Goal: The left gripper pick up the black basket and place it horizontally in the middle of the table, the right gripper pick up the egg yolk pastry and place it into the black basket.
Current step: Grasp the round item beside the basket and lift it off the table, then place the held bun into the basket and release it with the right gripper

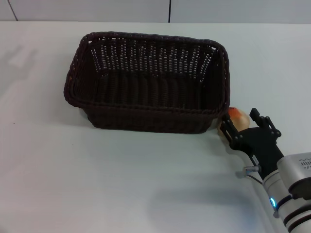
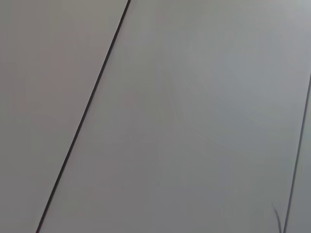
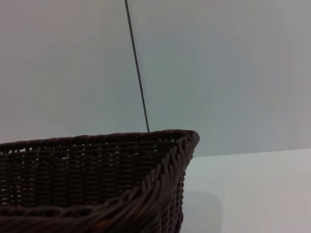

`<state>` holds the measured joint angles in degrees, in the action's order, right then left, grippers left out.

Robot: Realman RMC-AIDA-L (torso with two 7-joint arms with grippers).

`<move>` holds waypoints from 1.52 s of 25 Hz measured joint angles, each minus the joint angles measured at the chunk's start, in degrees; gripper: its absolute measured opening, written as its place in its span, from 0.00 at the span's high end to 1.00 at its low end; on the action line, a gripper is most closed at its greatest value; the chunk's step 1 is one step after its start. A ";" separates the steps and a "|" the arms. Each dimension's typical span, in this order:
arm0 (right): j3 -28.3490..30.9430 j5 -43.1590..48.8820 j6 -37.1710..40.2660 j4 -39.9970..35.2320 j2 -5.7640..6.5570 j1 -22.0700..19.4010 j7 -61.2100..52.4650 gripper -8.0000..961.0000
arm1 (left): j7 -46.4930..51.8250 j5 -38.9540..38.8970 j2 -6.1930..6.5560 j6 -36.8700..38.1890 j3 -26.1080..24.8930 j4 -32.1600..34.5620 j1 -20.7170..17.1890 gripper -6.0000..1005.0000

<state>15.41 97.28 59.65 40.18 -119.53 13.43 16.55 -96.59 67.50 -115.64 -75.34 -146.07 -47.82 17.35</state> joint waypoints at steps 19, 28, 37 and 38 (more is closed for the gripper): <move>-0.03 0.02 -0.09 0.25 0.08 0.11 -0.03 0.75 | 0.44 -1.32 0.24 -1.67 -0.01 -0.61 -0.94 0.53; 0.17 0.02 1.93 0.38 0.10 -0.49 0.04 0.84 | 0.53 -1.33 0.24 -1.74 0.00 -0.61 -0.96 0.53; 1.02 0.01 18.88 1.80 0.36 -5.06 0.77 0.92 | 0.73 -1.32 0.19 -1.73 0.04 -0.61 -1.37 0.53; 1.07 0.01 21.20 2.01 0.39 -5.57 1.08 0.93 | 0.79 -1.32 0.12 -1.73 0.11 -0.61 -1.45 0.53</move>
<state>16.48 97.29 80.85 42.19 -119.14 7.86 17.62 -95.80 66.18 -115.52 -77.07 -145.96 -48.43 15.90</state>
